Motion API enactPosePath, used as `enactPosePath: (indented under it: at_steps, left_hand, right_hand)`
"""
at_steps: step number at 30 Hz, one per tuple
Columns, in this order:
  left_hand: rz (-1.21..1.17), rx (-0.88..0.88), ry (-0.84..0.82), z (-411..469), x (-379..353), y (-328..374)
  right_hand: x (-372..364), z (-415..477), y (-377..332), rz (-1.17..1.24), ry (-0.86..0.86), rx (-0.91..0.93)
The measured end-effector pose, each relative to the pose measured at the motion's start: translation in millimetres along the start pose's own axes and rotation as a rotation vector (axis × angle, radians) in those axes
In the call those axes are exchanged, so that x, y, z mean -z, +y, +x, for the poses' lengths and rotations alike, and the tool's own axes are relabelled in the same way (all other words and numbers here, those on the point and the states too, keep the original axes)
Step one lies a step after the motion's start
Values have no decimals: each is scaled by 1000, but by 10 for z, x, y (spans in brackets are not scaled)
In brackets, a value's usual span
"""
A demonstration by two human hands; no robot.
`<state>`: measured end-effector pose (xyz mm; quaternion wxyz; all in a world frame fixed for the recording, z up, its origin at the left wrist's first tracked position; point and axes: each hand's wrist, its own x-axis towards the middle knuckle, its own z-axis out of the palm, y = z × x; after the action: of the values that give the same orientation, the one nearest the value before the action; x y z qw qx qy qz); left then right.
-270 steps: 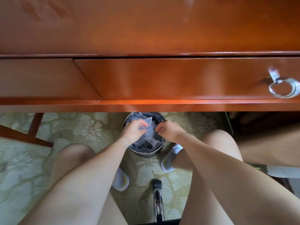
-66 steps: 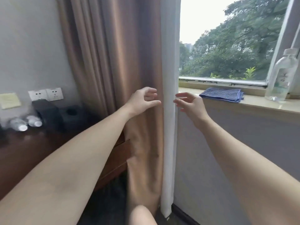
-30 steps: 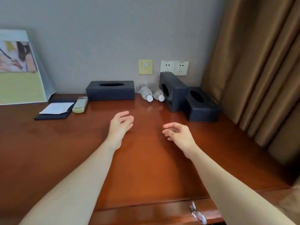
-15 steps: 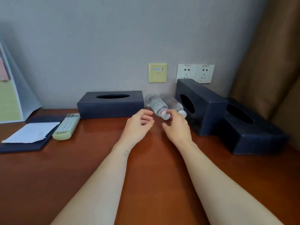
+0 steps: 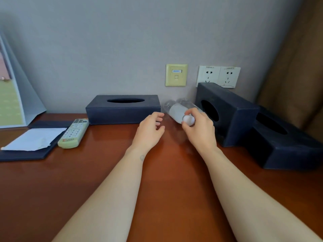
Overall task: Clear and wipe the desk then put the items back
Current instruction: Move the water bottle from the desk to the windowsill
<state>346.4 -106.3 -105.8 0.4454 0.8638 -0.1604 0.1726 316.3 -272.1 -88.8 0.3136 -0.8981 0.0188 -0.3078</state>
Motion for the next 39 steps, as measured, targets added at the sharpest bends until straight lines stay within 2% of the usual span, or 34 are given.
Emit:
enactPosePath:
  at_steps: [7,15,20,24,30,35,39]
  left_hand:
    - [73,-32,-21,-307,26,139]
    - [39,14,-16,-833,132,349]
    - [77,3,-143,-1101,194,472]
    - [30,-8,-80,-1316,264,621]
    - [147,5,-66,-1748,299,989]
    - [191,18,-200,-2111,330,1473]
    - [116,-49,-330,-2365,311,1897]
  right_hand:
    - [345,-451,14,156,95,-31]
    - [720,-1058,-101,259,77,-112]
    - [957,-1494,-203,325,50,-129]
    - [1228,-1720,-252,367,30,-145]
    - [1810,-1734,-424,300,1,-145]
    - [2337,-1791,-487,237,31,-186]
    - [2866,-1905,-574,228,39,-199]
